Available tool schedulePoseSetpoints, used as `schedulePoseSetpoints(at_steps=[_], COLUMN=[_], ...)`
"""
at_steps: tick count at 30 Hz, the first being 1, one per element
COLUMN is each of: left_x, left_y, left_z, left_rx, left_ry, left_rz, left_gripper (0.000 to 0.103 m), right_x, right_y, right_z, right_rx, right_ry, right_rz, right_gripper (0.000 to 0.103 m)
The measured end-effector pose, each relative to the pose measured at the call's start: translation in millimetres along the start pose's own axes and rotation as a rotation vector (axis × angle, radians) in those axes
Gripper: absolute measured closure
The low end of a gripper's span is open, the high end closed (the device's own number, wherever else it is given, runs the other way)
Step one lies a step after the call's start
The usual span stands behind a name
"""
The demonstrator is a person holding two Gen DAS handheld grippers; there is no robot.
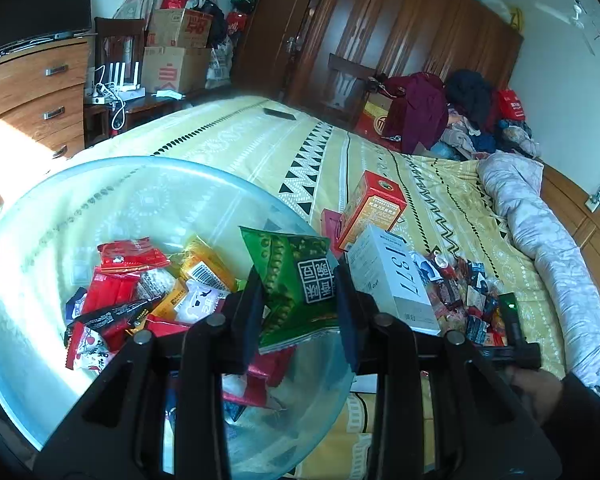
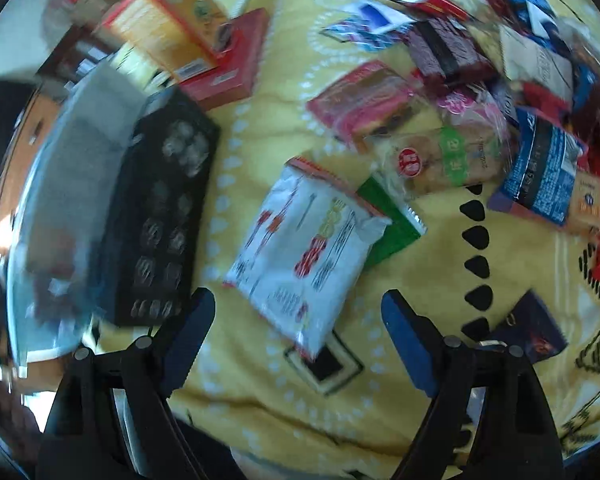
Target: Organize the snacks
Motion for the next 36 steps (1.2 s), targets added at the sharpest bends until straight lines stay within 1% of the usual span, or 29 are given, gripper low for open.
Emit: schedulePoseSetpoints(at_steps=[2,3,5,7,9,10,11,13,15,16,21,24,25,27,29,32,35,36], left_x=[1,2,4,7,10,10,11,11,10,8,3,1,1,0,-1,-1,0,1], left_y=[1,2,4,7,10,10,11,12,13,12,10,8,8,7,6,3,2,1], left_z=[-4,-5,-7,-5,-4,-4,-4,-6,-8,-9,-8,-13,-14,-20,-29,-40,-49,-51], left_rx=[-0.001,0.0,-0.003,0.001,0.007,0.007,0.006,0.005,0.005,0.005,0.008,-0.006,-0.012,-0.031,-0.045,-0.074,-0.102,-0.111], left_ry=[-0.008,-0.014,-0.02,-0.016,-0.015,-0.013,-0.011,-0.014,-0.021,-0.022,-0.016,-0.012,-0.012,-0.012,-0.024,-0.034,-0.043,-0.044], left_rz=[-0.004,-0.007,-0.012,-0.02,-0.029,-0.031,-0.032,-0.035,-0.034,-0.03,-0.018,-0.014,-0.013,-0.01,-0.009,-0.008,-0.012,-0.012], left_gripper=[0.068,0.068,0.068,0.068,0.068,0.068,0.068,0.068,0.068,0.068,0.068,0.068,0.068,0.068,0.068,0.068,0.068,0.068], right_x=[-8,-11,-16,-20,-22,-22,-20,-15,-10,-9,-9,-20,-21,-22,-23,-8,11,22], right_y=[12,19,29,39,43,43,40,33,18,12,-44,-85,-92,-121,-135,-144,-133,-130], right_z=[-1,-3,-7,-10,-14,-15,-15,-13,-12,-12,-40,-80,-93,-135,-177,-238,-288,-298], right_rx=[0.03,0.061,0.113,0.169,0.209,0.218,0.219,0.182,0.134,0.128,0.071,0.026,0.016,-0.026,-0.073,-0.15,-0.214,-0.223], right_ry=[0.046,0.052,0.041,-0.005,-0.074,-0.099,-0.128,-0.153,-0.169,-0.177,-0.241,-0.311,-0.333,-0.417,-0.486,-0.601,-0.679,-0.694], right_rz=[0.021,0.036,0.052,0.076,0.103,0.117,0.133,0.146,0.174,0.186,0.32,0.424,0.446,0.511,0.543,0.533,0.468,0.451], right_gripper=[0.015,0.015,0.015,0.015,0.022,0.032,0.036,0.038,0.038,0.038,0.038,0.038,0.038,0.038,0.038,0.038,0.038,0.038])
Point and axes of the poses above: each gripper's, at about its wrist camera, not at the fingertips, and y roughly the way its jaws point, z to its right, x to its underside, the point moved 9 cm from there along y, roughly the way its jaws point, and after that the axes turned 7 degrees about y, right-handed, at the moved point
